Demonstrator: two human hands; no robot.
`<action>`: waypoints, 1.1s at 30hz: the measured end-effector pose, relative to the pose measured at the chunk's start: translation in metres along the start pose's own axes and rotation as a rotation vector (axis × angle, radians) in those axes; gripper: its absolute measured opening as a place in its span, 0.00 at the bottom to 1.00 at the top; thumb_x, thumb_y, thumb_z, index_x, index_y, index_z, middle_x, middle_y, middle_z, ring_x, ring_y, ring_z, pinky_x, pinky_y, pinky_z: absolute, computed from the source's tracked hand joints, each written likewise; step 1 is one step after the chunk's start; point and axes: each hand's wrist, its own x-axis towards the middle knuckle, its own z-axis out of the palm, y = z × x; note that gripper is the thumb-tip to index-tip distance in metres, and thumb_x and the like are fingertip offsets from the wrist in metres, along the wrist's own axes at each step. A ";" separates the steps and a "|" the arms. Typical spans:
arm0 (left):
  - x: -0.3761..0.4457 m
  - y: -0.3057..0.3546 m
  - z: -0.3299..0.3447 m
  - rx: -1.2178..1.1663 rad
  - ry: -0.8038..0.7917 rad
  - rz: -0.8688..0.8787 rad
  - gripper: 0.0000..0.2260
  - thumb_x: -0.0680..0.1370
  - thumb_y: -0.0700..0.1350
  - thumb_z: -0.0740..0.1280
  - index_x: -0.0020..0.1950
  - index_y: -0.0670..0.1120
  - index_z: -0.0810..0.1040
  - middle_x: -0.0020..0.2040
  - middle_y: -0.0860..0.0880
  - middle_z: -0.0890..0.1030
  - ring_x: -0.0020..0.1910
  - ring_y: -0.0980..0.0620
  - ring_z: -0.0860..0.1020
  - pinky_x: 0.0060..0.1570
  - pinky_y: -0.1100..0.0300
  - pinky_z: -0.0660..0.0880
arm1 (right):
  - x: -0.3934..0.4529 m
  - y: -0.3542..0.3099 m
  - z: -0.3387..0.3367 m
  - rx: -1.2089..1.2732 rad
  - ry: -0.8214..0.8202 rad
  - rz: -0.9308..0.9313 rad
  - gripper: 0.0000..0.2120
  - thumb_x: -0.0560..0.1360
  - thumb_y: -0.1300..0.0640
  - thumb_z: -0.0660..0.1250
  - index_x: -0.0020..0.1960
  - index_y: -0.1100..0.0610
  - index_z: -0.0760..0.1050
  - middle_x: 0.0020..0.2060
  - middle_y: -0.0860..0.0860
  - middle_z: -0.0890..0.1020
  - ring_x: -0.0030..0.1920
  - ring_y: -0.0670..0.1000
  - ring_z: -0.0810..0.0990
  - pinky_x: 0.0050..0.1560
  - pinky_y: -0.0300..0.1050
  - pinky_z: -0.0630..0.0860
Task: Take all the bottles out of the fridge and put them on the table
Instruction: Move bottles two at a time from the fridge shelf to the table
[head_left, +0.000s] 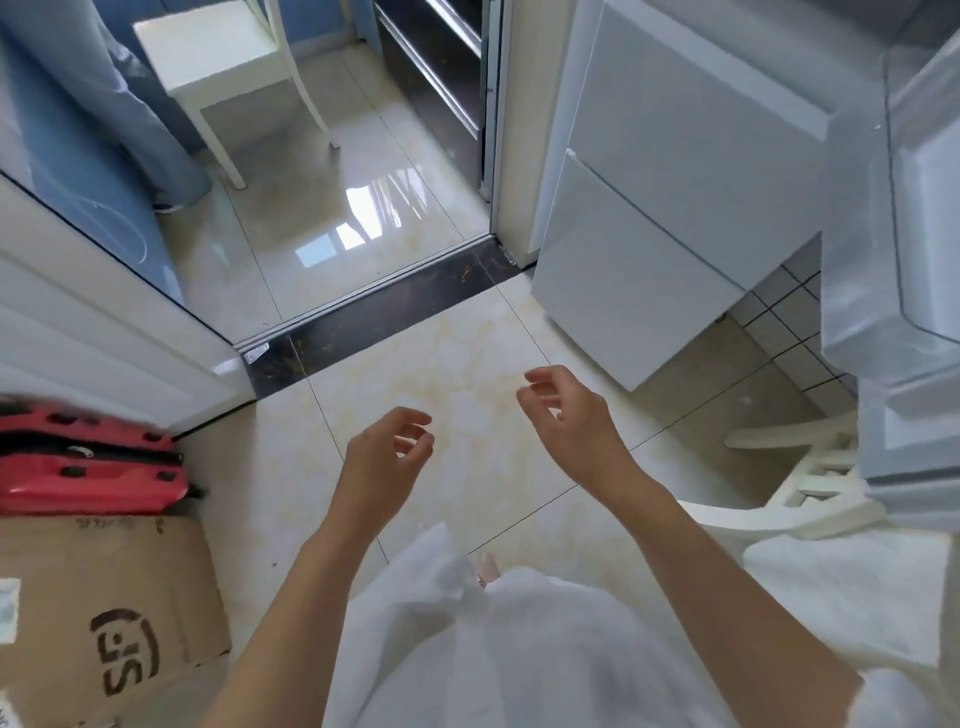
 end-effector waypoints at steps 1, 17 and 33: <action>0.018 0.003 0.000 0.001 -0.013 0.007 0.05 0.77 0.42 0.69 0.50 0.52 0.79 0.42 0.58 0.82 0.40 0.65 0.79 0.36 0.76 0.70 | 0.013 -0.001 -0.003 0.004 0.019 0.013 0.15 0.79 0.48 0.62 0.62 0.53 0.73 0.54 0.44 0.79 0.54 0.42 0.77 0.47 0.26 0.68; 0.357 0.139 -0.023 0.055 -0.324 0.371 0.16 0.75 0.41 0.70 0.44 0.64 0.77 0.38 0.63 0.82 0.40 0.62 0.81 0.41 0.67 0.76 | 0.254 -0.091 -0.064 0.163 0.419 0.141 0.13 0.78 0.50 0.65 0.60 0.54 0.75 0.50 0.44 0.80 0.50 0.41 0.78 0.49 0.27 0.70; 0.511 0.371 0.074 -0.033 -0.436 0.693 0.07 0.77 0.40 0.67 0.51 0.51 0.79 0.43 0.54 0.84 0.44 0.50 0.82 0.50 0.52 0.79 | 0.370 -0.111 -0.257 0.241 0.847 0.111 0.14 0.78 0.51 0.64 0.60 0.57 0.75 0.53 0.51 0.83 0.54 0.48 0.80 0.57 0.44 0.76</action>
